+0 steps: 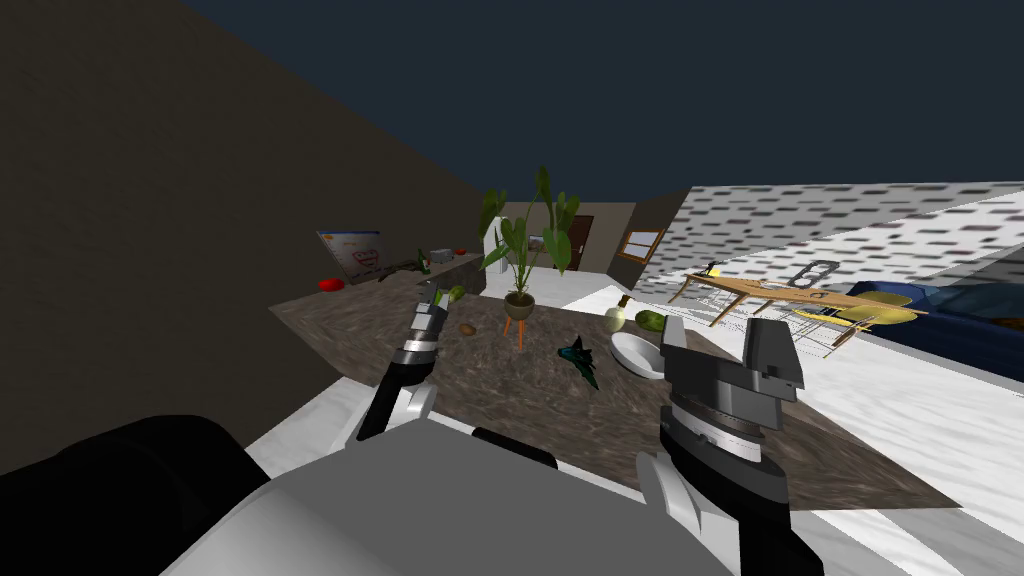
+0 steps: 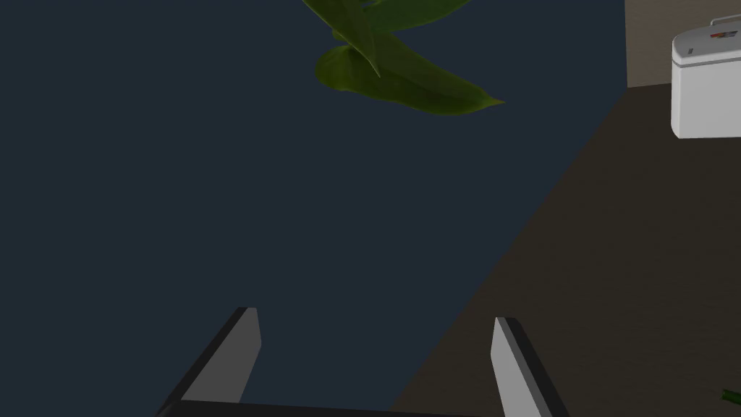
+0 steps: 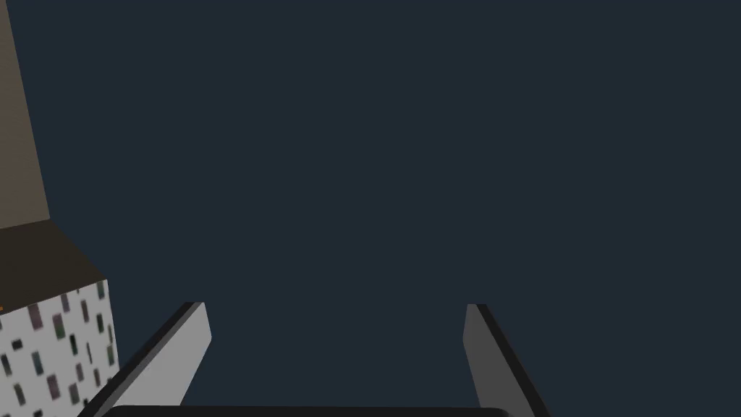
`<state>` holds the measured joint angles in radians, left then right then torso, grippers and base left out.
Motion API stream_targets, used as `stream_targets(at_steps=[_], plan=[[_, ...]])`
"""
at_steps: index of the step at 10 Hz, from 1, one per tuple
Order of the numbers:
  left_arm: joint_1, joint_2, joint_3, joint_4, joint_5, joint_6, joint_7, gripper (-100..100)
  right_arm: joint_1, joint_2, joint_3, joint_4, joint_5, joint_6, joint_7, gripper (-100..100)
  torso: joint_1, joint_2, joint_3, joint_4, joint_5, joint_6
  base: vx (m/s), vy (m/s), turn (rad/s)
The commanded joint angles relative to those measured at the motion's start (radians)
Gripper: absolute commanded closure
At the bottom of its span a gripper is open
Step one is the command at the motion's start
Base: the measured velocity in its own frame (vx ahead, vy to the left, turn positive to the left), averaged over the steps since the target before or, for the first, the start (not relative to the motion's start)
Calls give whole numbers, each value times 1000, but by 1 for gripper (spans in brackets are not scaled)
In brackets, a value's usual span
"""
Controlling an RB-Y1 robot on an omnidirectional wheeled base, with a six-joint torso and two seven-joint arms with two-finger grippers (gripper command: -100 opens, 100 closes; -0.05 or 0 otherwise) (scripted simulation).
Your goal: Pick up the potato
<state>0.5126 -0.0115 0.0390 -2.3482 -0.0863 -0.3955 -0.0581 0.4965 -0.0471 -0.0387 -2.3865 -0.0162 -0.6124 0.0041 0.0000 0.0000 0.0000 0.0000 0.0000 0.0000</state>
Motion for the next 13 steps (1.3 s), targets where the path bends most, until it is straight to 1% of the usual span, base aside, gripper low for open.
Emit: stream_targets(at_steps=[1, 4, 8, 9, 10, 11, 12, 13], plan=[[-15, 33, -2, 13, 2, 7, -2, -100, 0, 0, 0, 0, 0, 0, 0, 0, 0, 0, 0, 0, 0, 0, -20, -12, 36], [-74, 104, -9, 65, 10, 34, -12, -100, 0, 0, 0, 0, 0, 0, 0, 0, -1, 3, 1, 1, 0, 0, -53, -32, 65], [-194, 179, -22, 172, 31, 100, -33, -100, 0, 0, 0, 0, 0, 0, 0, 0, -3, 7, 4, 1, -1, 0, -98, -50, 100], [-202, 179, -22, 184, 31, 100, -33, -100, 0, 0, 0, 0, 0, 0, 0, 0, -4, 6, 4, 1, -1, 0, -58, -43, 42], [-238, 193, -25, 220, 39, 122, -40, -100, 0, 0, 0, 0, 0, 0, 0, 0, -3, 4, 3, 1, -1, 0, -58, -34, 85], [-240, 193, -25, 221, 39, 122, -40, -100, 0, 0, 0, 0, 0, 0, 0, 0, -3, 4, 2, 1, -1, 0, -41, -26, 41], [-280, 205, -29, 261, 47, 145, -47, -100, 0, 0, 0, 0, 0, 0, 0, 0, -2, 3, 2, 1, -1, 0, -48, -28, 78], [-281, 205, -29, 261, 47, 145, -47, -100, 0, 0, 0, 0, 0, 0, 0, 0, -2, 3, 2, 1, 0, 0, -43, -25, 36]])
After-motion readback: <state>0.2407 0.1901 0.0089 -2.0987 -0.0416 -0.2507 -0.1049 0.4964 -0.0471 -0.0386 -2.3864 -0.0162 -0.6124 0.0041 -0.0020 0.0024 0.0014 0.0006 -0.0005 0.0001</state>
